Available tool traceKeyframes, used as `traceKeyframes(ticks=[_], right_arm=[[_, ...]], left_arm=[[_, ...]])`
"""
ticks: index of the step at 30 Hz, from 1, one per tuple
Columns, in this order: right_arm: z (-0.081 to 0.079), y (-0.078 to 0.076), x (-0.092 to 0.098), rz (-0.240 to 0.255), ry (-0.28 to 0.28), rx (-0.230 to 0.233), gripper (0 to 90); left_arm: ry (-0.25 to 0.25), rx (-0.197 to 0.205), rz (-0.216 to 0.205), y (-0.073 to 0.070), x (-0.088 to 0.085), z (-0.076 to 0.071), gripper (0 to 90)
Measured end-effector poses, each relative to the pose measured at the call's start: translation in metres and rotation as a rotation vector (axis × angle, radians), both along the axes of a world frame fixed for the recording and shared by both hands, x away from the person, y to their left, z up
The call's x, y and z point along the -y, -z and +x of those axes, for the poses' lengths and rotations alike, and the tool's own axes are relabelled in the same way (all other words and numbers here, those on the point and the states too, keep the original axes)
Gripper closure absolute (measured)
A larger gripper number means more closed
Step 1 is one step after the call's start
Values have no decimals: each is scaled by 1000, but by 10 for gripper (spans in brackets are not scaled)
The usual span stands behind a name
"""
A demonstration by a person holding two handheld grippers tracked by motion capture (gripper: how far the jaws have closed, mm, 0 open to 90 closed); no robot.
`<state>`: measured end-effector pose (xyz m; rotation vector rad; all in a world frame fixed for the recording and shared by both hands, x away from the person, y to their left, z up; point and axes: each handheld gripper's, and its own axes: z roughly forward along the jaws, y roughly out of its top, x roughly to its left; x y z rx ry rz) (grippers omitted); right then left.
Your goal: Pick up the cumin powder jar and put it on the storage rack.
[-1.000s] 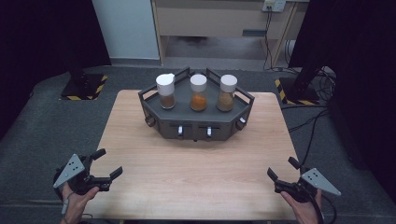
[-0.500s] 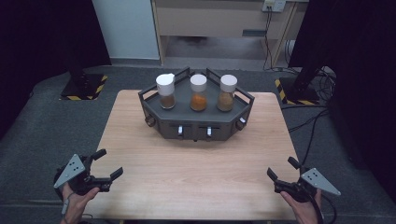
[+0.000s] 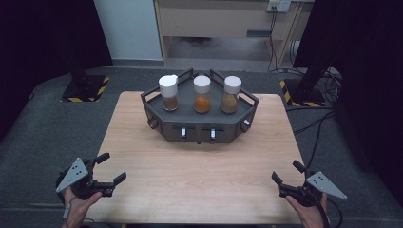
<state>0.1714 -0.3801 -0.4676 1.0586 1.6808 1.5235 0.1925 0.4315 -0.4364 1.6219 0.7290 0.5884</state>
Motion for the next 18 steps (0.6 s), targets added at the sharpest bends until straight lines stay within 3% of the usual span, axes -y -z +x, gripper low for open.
traceKeyframes(ticks=[18], right_arm=[[-1, -2, -1, -10, -5, 8, 50]], left_arm=[[5, 0, 7, -1, 1, -2, 16]])
